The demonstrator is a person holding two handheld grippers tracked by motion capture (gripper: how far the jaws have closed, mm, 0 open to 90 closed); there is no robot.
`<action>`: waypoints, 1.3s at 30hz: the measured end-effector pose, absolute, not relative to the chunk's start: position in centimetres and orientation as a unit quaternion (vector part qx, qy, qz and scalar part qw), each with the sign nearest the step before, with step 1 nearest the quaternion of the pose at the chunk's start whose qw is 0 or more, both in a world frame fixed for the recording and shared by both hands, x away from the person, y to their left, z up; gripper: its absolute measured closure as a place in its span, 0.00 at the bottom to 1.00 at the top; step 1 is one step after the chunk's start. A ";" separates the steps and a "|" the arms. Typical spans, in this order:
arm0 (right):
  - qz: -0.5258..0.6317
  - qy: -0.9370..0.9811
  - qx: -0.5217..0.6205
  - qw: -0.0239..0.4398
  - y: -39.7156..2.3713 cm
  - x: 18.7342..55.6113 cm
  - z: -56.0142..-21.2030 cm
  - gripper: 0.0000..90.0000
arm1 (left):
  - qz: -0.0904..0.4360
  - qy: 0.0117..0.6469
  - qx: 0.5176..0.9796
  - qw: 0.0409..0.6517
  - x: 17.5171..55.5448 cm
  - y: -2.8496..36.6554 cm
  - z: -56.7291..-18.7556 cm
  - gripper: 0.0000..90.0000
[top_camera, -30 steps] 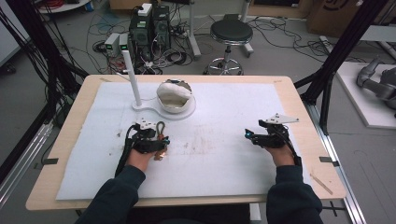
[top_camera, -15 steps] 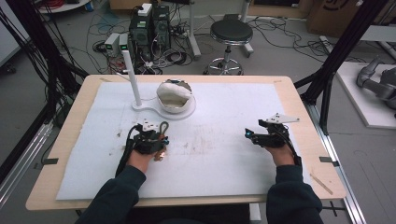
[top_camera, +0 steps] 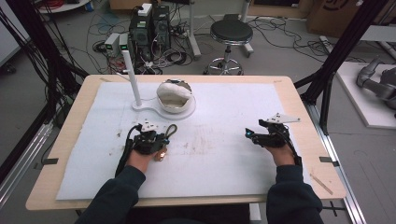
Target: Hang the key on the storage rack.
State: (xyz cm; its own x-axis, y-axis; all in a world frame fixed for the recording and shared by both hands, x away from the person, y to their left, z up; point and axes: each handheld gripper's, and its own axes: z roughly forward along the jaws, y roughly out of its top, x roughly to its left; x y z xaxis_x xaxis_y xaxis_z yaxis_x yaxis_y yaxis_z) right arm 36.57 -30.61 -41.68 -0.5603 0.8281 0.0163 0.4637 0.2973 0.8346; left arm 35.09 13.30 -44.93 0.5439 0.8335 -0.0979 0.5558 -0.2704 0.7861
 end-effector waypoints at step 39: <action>0.433 0.769 0.421 0.210 -31.0 36.5 -41.5 0.30 | 0.213 0.433 0.663 0.573 33.6 20.5 -38.4 0.81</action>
State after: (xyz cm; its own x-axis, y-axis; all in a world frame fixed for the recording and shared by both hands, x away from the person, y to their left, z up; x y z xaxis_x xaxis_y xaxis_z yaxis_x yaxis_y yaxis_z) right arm 36.50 -30.99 -41.53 -0.5575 0.8291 0.0419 0.4665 0.2712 0.8419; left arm 33.63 20.52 -38.37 0.5343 0.8180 -0.2131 0.3295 0.0306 0.9437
